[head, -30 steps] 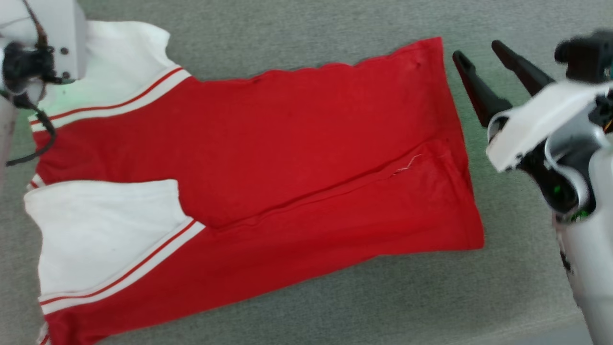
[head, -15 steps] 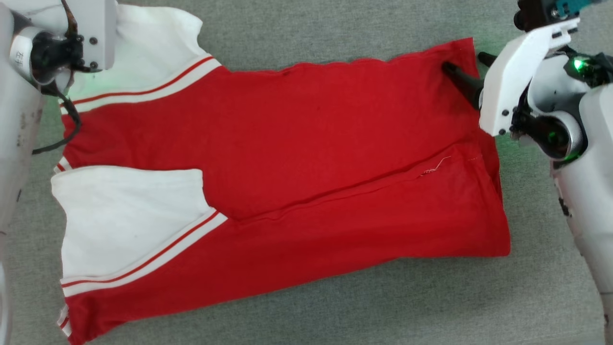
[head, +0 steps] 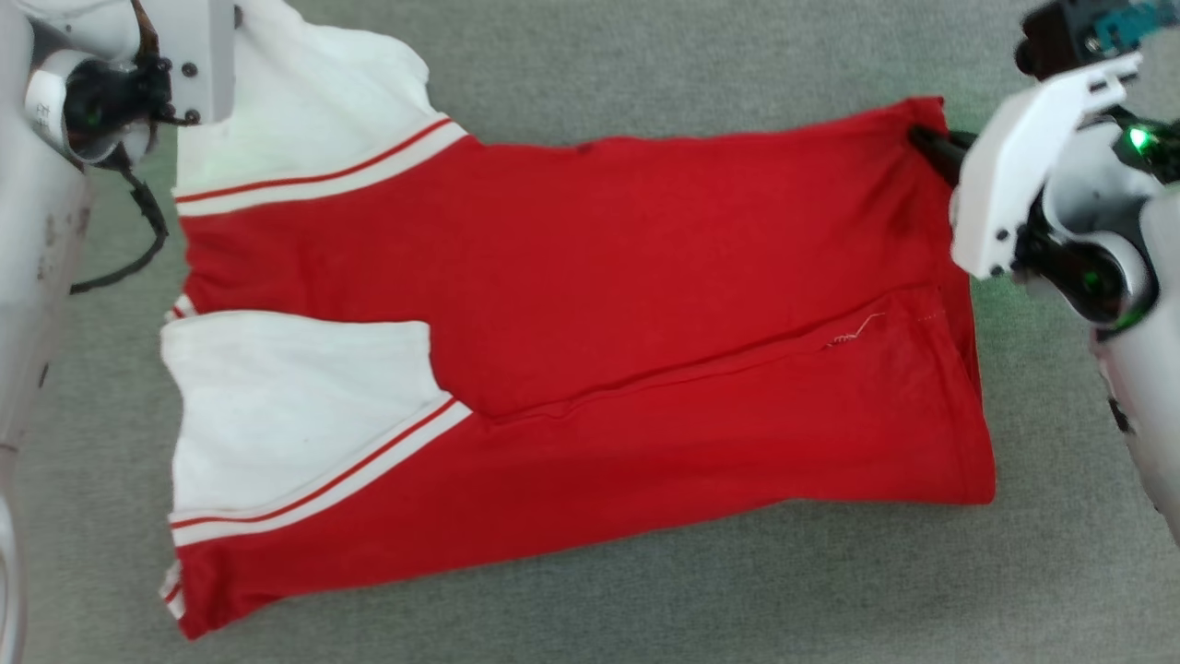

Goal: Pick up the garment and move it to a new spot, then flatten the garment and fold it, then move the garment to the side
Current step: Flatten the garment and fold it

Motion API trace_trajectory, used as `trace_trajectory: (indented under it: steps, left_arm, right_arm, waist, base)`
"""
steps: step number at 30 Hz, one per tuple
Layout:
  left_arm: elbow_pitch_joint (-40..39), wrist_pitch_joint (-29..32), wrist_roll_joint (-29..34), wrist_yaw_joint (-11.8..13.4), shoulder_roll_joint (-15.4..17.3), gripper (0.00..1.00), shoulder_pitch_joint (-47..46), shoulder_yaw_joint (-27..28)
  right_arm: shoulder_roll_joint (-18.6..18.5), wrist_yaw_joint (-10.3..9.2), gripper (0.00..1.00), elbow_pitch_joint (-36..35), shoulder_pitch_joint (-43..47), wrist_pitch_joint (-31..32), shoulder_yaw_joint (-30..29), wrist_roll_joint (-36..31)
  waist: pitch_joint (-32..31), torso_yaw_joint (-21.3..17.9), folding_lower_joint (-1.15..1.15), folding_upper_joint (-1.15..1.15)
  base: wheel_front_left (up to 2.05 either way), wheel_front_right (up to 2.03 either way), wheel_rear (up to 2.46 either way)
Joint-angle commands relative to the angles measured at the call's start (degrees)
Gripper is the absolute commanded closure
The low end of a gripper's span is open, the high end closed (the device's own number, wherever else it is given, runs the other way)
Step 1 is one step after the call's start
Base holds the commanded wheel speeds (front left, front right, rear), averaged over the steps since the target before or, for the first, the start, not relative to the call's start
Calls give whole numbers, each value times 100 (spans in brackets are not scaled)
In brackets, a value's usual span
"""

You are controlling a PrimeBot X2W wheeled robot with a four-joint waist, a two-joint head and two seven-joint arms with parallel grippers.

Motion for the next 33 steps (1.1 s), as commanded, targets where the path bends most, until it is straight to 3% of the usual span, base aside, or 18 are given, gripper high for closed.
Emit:
trace_trajectory:
  steps: [1,6,9,13,21,25,31,32,33]
  left_arm:
    - [-136,-54,-84,-37,49,100,124,1]
    - [-791,47,-226,-44,294,100,525,-17]
    - [-1411,188,-295,123,528,100,933,-15]
    - [-2563,429,-477,543,882,100,1697,40]
    - [-4975,804,-827,1701,1655,100,3522,106]
    - [-5313,716,-985,1973,1776,100,4110,126]
    - [-4946,591,-1197,1876,1577,100,4459,33]
    - [-4858,573,-1226,1842,1533,94,4479,19]
    - [-4764,536,-1230,1804,1500,86,4485,9]
  right_arm:
    - [-129,-10,100,-116,189,-67,9,100]
    - [-488,-9,100,-574,693,-175,47,257]
    - [-679,-9,100,-880,1080,-165,-26,402]
    - [-879,-9,100,-1296,1655,-86,-181,501]
    - [-950,-9,100,-1878,2779,260,-740,587]
    - [-795,-9,100,-1947,3063,465,-902,463]
    - [-501,-9,100,-1827,3113,533,-954,301]
    - [-478,-9,85,-1820,3096,516,-940,284]
    - [-451,-9,62,-1816,3086,517,-917,257]
  waist:
    - [-213,157,0,0]
    - [-522,344,0,0]
    - [-708,457,0,0]
    - [-923,587,0,0]
    - [-1110,738,0,0]
    - [-1150,747,0,0]
    - [-1262,724,0,0]
    - [-1284,724,0,0]
    - [-1308,722,0,0]
  base:
    - [0,0,0]
    - [0,0,0]
    - [0,0,0]
    - [0,0,0]
    - [0,0,0]
    - [0,0,0]
    - [0,0,0]
    - [0,0,0]
    - [0,0,0]
